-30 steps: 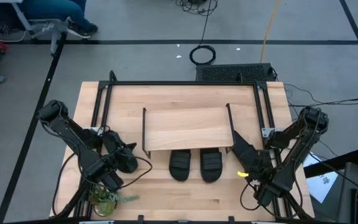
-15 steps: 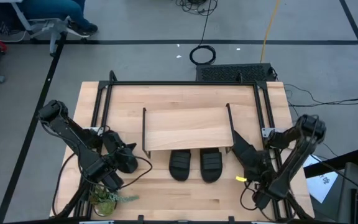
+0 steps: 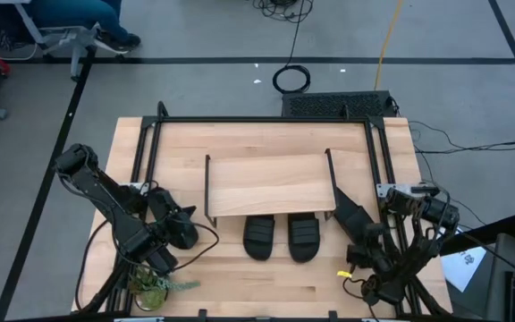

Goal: Pick and place slides into the shelf
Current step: Put the right black slipper on the shelf

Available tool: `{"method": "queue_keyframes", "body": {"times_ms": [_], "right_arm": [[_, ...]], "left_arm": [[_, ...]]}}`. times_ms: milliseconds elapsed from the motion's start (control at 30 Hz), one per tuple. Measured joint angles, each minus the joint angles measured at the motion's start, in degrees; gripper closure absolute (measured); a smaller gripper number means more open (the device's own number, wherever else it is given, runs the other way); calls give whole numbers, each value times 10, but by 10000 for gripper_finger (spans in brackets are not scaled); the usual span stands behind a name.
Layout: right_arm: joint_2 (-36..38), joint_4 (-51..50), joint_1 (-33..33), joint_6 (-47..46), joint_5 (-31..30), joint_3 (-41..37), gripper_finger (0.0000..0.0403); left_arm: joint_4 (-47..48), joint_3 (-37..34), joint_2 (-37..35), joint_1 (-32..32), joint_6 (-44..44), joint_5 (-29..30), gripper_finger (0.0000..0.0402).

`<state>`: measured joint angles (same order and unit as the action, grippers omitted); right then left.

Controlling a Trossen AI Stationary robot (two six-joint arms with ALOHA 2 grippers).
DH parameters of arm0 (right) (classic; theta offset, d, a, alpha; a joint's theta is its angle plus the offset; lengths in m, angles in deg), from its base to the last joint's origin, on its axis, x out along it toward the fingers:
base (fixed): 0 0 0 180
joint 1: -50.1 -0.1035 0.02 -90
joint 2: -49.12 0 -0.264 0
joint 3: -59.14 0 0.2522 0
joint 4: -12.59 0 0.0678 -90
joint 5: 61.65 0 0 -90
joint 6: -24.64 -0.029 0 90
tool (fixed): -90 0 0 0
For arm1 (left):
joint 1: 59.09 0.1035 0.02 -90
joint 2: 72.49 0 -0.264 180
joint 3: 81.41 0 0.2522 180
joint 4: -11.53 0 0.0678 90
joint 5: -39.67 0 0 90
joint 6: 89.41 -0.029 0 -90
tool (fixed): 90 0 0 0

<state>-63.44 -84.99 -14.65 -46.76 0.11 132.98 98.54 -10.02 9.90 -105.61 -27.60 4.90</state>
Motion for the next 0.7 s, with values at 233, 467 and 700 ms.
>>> {"method": "queue_keyframes", "body": {"times_ms": [233,467,700], "right_arm": [[0,-14,0,-59,-24,-8,179],[0,-7,13,-118,-27,-23,179],[2,77,21,-117,-39,-50,225]], "left_arm": [[0,0,0,0,2,1,380],[-1,0,0,0,2,0,380],[-3,0,0,-1,2,0,380]]}}
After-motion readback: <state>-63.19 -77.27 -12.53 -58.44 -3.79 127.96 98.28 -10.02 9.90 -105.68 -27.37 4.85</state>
